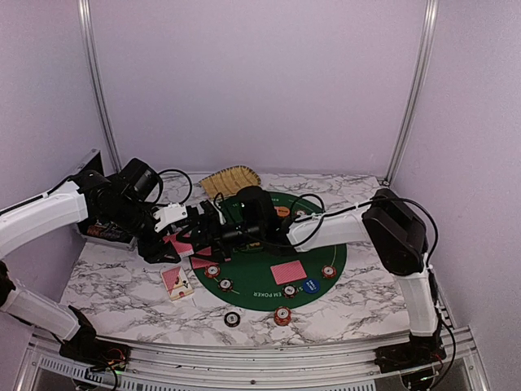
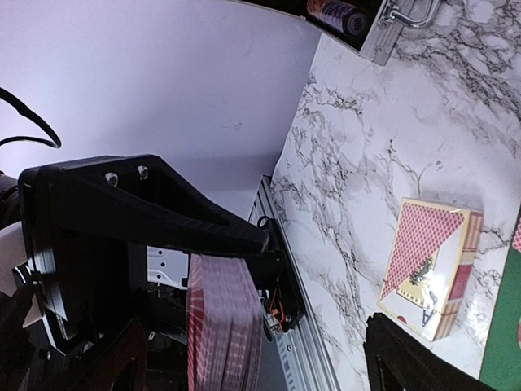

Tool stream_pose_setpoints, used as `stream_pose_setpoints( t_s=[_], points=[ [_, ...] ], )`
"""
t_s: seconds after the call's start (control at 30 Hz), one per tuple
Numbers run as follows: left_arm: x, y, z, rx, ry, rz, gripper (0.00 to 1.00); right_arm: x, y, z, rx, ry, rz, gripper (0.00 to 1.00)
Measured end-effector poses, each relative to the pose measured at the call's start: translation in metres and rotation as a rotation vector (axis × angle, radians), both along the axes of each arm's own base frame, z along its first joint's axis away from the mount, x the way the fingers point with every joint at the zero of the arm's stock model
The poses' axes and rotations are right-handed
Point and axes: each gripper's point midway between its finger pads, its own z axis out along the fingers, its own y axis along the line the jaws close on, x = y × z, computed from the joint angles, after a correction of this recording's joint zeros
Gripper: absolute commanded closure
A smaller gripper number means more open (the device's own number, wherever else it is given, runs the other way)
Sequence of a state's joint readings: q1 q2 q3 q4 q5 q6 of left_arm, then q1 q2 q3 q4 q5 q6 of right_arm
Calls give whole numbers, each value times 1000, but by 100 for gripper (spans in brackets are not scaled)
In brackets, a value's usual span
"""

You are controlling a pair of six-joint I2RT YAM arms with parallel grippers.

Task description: Distribute texas hold em gaming equipment

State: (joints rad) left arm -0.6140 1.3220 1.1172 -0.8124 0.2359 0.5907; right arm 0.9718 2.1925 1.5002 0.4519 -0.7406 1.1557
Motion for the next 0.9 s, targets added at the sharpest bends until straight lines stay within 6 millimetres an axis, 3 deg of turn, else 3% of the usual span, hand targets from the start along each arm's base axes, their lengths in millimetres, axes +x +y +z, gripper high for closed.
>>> stream_pose_setpoints(
  t_s=[0.33, 0.63, 0.9],
  points=[
    [0, 0, -2, 2, 5, 0, 100, -5, 20, 8, 34, 2, 36, 9],
    [-1, -2, -1, -5, 11, -4, 100, -5, 31, -7, 23, 23, 48, 9],
    [-2, -2, -1, -10, 15, -7, 100, -2, 44, -8, 38, 29, 57, 9]
  ],
)
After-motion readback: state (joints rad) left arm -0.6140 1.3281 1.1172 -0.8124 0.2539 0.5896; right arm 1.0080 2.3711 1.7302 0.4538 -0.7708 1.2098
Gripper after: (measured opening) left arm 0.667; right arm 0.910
